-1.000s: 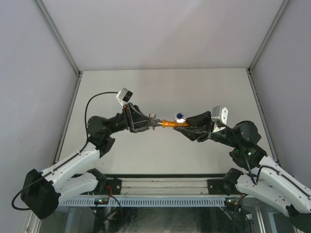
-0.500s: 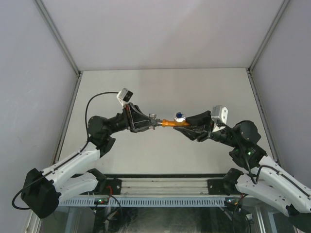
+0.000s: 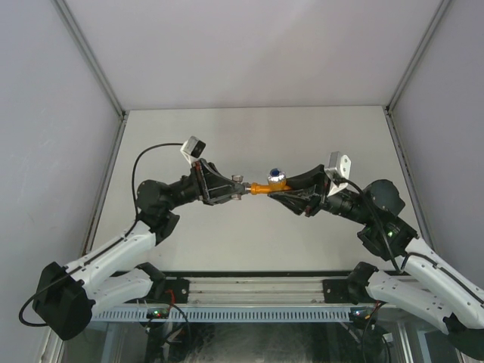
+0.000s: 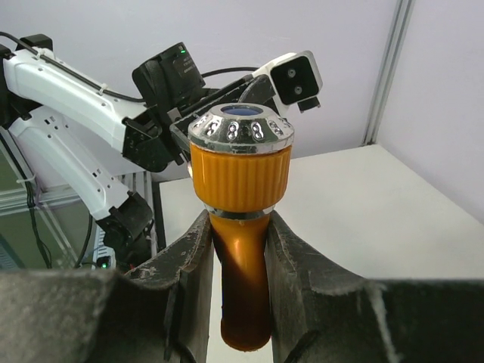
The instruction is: Install the water faucets
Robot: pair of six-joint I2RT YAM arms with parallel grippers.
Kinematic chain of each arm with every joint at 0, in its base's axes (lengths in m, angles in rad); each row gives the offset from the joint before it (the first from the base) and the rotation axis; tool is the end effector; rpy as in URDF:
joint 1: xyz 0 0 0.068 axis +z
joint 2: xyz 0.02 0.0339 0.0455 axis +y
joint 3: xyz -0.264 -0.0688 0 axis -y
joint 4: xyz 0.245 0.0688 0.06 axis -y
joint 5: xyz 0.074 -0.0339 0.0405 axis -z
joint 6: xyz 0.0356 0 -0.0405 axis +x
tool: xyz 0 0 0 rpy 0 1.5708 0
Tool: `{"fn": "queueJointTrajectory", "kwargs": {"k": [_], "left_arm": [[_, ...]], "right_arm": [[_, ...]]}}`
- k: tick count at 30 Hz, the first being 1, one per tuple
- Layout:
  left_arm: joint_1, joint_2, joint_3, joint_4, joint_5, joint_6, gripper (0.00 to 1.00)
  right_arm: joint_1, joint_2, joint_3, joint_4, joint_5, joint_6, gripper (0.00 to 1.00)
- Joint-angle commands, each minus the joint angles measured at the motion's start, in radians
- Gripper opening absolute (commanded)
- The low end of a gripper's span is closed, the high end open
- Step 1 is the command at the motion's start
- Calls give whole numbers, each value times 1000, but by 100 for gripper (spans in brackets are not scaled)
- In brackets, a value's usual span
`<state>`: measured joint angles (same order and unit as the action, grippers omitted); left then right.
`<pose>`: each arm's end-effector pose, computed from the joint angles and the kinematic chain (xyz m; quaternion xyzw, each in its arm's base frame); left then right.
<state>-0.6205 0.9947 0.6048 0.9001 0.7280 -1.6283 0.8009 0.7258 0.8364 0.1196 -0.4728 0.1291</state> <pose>0.1598 -0.1433 0.3464 0.0407 0.5622 -0.8049 0.1856 0.1013 0.1278 0.3995 -0.3723 0.5097 0.4717 0.6157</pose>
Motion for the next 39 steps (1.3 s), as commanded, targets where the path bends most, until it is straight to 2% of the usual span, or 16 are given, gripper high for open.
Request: {"fn": "queueJointTrajectory", "kwargs": {"k": [1,8,19,30,39], "left_arm": [[-15,-2,53,-18,7,103,0],[-15,-13,95,-126,10,206,0],[-15,-18,131,-126,7,249,0],[-14,-27,122,-52,-75,215,0],[-10,-31,97,-46,-125,213,0]], "right_arm": [[12,32,30,-18,-1,108,0],[9,62,25,1,-22,236,0],[-41,67,-92,188,-3,489,0],[-38,15,-172,238,-16,460,0],[-25,-9,-178,139,20,366,0]]}}
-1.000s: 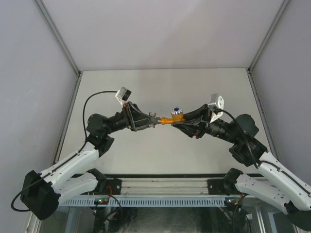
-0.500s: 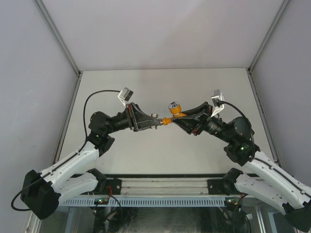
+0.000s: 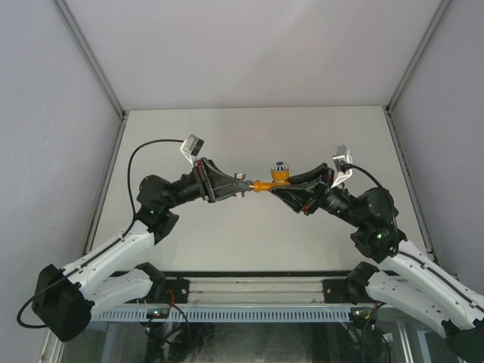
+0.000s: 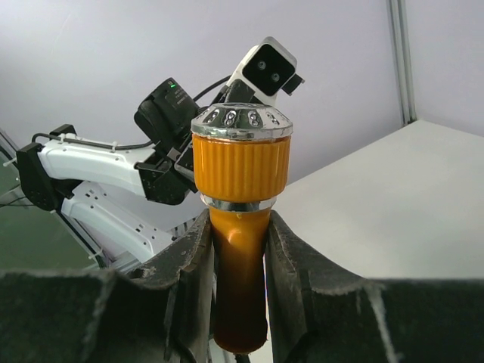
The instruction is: Install the water faucets
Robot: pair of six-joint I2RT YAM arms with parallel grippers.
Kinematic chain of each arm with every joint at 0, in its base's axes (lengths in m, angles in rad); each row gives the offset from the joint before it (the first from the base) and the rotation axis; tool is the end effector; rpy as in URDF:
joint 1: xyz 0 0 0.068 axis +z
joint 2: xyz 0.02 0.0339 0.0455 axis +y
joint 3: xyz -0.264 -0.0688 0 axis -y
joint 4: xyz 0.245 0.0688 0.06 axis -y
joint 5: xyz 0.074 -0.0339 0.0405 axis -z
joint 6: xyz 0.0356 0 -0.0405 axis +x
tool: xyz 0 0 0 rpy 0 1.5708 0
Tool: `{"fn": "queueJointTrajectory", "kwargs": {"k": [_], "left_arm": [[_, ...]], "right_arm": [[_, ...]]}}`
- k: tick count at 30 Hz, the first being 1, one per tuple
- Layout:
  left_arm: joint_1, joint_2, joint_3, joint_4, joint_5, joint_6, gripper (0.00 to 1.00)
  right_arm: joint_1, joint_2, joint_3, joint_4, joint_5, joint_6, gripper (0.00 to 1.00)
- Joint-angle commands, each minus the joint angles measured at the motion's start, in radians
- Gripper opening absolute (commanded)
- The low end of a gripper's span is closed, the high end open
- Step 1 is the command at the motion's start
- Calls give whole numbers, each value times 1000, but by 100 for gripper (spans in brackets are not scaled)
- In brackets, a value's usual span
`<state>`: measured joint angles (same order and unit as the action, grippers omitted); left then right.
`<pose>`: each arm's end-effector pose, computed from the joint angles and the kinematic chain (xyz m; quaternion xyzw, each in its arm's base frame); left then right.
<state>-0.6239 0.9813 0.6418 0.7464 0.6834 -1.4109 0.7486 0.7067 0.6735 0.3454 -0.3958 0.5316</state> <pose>0.1634 -0.1453 0.3481 0.0600 0.5856 -0.7664 0.2570 0.1136 0.1242 0.3696 -0.2205 0.5565 0.5662 0.5666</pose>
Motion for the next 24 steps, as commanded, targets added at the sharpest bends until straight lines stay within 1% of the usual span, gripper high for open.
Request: {"fn": "queueJointTrajectory", "kwargs": {"k": [1,5,9,15,20,23,24], "left_arm": [[-7,-18,61,108,-78,-4,0],[-7,-12,67,108,-57,-6,0],[-7,-9,68,108,-44,-7,0],[-7,4,71,108,-36,-6,0],[-7,2,72,108,-34,-8,0],[-7,-1,69,108,-37,-8,0],[-7,-1,69,108,-37,-8,0]], "right_arm": [[28,11,-15,-88,-57,-38,0],[38,22,-15,-80,-86,-78,0],[39,20,-14,-114,-96,-129,0],[38,28,-13,-75,-110,-95,0],[39,44,-14,-33,-157,-69,6],[38,46,-14,-29,-152,-64,10],[38,46,-14,-26,-154,-64,13]]}}
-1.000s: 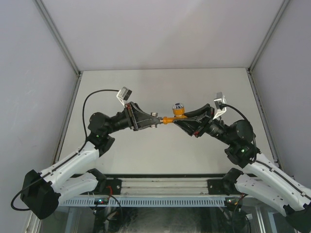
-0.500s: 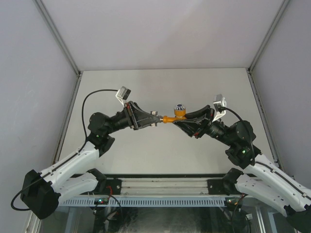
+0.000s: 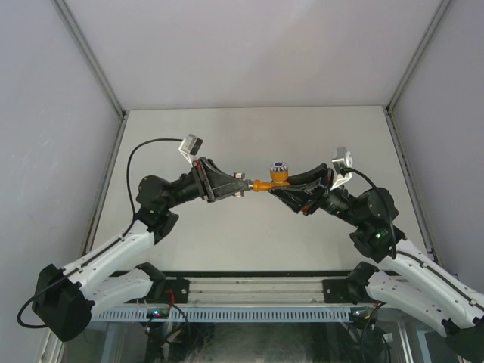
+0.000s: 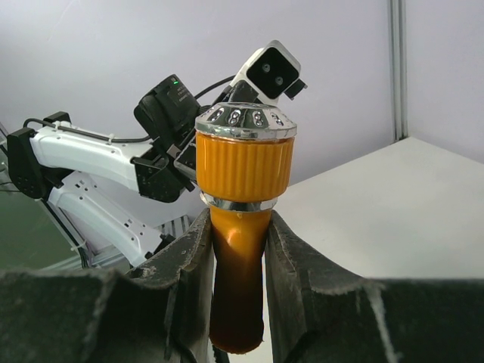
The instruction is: Install the water faucets
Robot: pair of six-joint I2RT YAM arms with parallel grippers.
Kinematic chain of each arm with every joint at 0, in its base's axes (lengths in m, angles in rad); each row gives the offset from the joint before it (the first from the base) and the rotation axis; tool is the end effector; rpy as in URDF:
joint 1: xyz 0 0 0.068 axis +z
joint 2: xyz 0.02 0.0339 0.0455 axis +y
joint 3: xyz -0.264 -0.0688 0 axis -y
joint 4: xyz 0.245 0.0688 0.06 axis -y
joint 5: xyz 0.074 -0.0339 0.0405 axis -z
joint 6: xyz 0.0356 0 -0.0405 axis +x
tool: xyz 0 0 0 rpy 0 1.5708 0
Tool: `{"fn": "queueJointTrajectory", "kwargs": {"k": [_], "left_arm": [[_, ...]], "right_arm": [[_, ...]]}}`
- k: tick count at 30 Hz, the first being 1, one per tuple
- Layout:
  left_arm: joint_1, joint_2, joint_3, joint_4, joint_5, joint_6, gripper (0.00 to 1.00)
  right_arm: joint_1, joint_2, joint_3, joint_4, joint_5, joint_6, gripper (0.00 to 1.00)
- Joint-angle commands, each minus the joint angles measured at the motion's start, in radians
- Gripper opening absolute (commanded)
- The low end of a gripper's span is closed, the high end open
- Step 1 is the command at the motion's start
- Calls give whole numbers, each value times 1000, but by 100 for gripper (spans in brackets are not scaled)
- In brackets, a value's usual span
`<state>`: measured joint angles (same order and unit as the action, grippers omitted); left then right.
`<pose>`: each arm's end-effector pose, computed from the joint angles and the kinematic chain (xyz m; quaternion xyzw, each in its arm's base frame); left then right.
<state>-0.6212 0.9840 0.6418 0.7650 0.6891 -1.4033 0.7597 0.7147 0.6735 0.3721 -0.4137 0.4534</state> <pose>0.1635 -0.1449 0.3493 0.0674 0.5806 -0.7675 0.2633 0.1124 0.1265 0.3710 -0.2519 0.5365 0.5521 0.5864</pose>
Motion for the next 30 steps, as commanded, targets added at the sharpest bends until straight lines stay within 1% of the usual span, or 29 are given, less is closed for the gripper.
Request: {"fn": "queueJointTrajectory", "kwargs": {"k": [1,2,8,11,30], "left_arm": [[-9,-4,69,89,-44,-16,0],[-9,-5,69,89,-43,-16,0],[-9,-3,69,89,-44,-17,0],[-9,-1,71,89,-41,-17,0],[-9,2,75,89,-37,-17,0]], "right_arm": [[27,40,-14,-51,-134,17,16],[27,40,-15,-48,-131,22,18],[27,50,-13,-25,-135,39,18],[27,56,-14,-16,-140,47,21],[27,79,-13,17,-146,65,30]]}}
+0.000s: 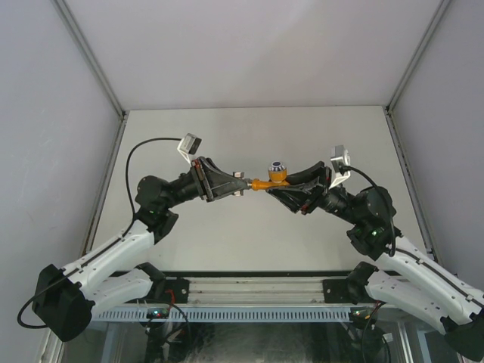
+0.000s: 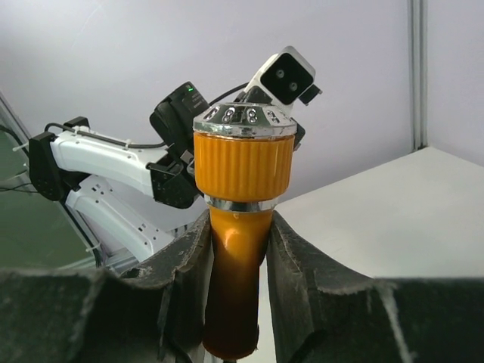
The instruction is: Install the water faucets
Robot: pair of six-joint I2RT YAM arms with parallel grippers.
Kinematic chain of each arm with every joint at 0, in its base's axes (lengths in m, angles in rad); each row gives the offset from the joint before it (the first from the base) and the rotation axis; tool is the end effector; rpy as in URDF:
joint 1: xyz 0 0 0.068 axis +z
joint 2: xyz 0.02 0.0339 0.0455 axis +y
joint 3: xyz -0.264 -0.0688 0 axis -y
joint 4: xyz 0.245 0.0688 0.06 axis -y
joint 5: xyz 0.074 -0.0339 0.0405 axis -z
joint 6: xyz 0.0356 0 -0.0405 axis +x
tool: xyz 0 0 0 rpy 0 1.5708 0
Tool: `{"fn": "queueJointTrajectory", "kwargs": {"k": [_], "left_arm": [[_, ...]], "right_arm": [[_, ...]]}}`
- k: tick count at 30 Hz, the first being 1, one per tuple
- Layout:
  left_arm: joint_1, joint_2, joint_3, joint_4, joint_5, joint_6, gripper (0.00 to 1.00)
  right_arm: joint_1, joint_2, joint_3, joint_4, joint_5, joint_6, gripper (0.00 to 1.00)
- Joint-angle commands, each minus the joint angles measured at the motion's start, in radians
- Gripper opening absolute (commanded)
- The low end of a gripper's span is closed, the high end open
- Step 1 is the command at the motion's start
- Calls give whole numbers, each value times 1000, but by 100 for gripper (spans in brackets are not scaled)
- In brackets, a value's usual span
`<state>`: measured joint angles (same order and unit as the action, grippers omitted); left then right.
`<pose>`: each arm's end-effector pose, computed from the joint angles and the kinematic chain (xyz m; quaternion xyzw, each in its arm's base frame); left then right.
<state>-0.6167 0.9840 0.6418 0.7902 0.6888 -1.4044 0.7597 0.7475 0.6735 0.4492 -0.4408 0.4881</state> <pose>0.1633 -0.1435 0.3516 0.0716 0.5724 -0.7705 0.2711 0.1157 0.1308 0.3736 -0.2534 0.5197 0.5711 0.5827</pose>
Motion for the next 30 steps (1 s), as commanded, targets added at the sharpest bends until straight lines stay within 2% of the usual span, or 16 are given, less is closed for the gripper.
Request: {"fn": "queueJointTrajectory", "kwargs": {"k": [1,7,12,17,22,26,30], "left_arm": [[-14,2,75,64,-36,-16,0],[-14,-1,75,64,-37,-16,0],[-14,-1,71,64,-35,-15,0],[-14,-1,67,65,-36,-17,0],[-7,-3,68,63,-28,-31,0],[7,-12,77,5,-3,-30,0],[8,-12,100,-46,15,-13,0]], "right_arm": [[27,48,-13,-58,-119,33,31],[26,52,-13,-42,-116,41,30],[26,44,-12,-26,-94,46,0],[27,10,-12,-32,-67,32,0],[12,-64,-11,-165,5,-58,0],[-35,-113,-4,-251,-15,-107,0],[-62,-136,-3,-255,-70,-138,0]]}}
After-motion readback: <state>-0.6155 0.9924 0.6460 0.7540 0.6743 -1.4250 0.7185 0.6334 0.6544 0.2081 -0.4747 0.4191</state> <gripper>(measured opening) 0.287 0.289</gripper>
